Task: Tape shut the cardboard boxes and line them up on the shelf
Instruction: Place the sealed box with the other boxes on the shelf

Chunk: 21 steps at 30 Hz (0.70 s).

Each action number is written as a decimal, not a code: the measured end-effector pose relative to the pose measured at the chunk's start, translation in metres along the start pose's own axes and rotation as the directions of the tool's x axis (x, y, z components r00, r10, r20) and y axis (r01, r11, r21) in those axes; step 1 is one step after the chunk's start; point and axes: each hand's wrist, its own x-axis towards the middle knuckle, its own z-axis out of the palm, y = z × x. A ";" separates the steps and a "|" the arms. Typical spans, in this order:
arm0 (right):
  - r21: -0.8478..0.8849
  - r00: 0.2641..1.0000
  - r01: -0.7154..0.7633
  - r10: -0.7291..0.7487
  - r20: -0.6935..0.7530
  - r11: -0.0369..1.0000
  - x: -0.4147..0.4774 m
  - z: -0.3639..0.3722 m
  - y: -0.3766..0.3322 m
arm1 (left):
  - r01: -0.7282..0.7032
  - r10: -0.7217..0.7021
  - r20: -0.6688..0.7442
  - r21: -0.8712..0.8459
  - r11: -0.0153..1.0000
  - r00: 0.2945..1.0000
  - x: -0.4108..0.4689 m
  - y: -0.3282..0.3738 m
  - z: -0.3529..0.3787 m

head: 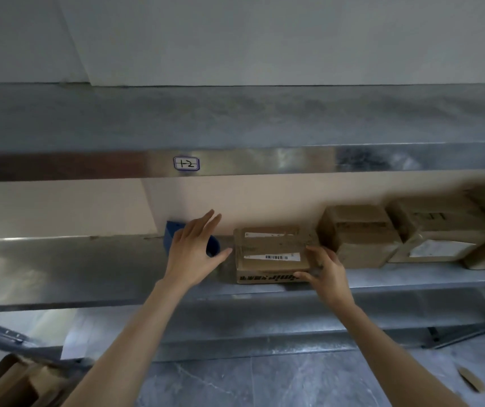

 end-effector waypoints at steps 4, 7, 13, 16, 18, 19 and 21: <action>-0.061 1.000 0.009 -0.009 0.004 0.998 0.005 0.000 0.006 | 0.011 -0.011 0.034 0.006 1.000 0.999 0.009 0.001 0.007; -0.105 0.998 0.054 -0.056 -0.010 0.993 0.006 0.001 0.005 | 0.018 -0.018 0.066 0.004 1.000 0.998 0.015 0.000 0.014; -0.233 0.981 0.191 -0.196 0.000 0.954 0.008 0.003 -0.006 | 0.014 -0.011 0.102 -0.026 1.000 0.995 0.024 0.001 0.026; -0.250 0.980 0.197 -0.201 0.007 0.948 0.011 0.004 -0.007 | 0.022 -0.017 0.128 -0.036 0.999 0.992 0.029 0.000 0.031; -0.256 0.979 0.199 -0.203 0.011 0.946 0.014 0.004 -0.005 | 0.024 -0.018 0.136 -0.042 0.999 0.991 0.032 -0.001 0.034; -0.259 0.979 0.200 -0.203 0.014 0.945 0.015 0.004 -0.005 | 0.022 -0.016 0.138 -0.043 0.999 0.990 0.034 -0.001 0.035; -0.270 0.980 0.194 -0.196 0.021 0.943 0.019 0.003 -0.005 | 0.019 -0.014 0.153 -0.037 0.999 0.988 0.037 -0.001 0.037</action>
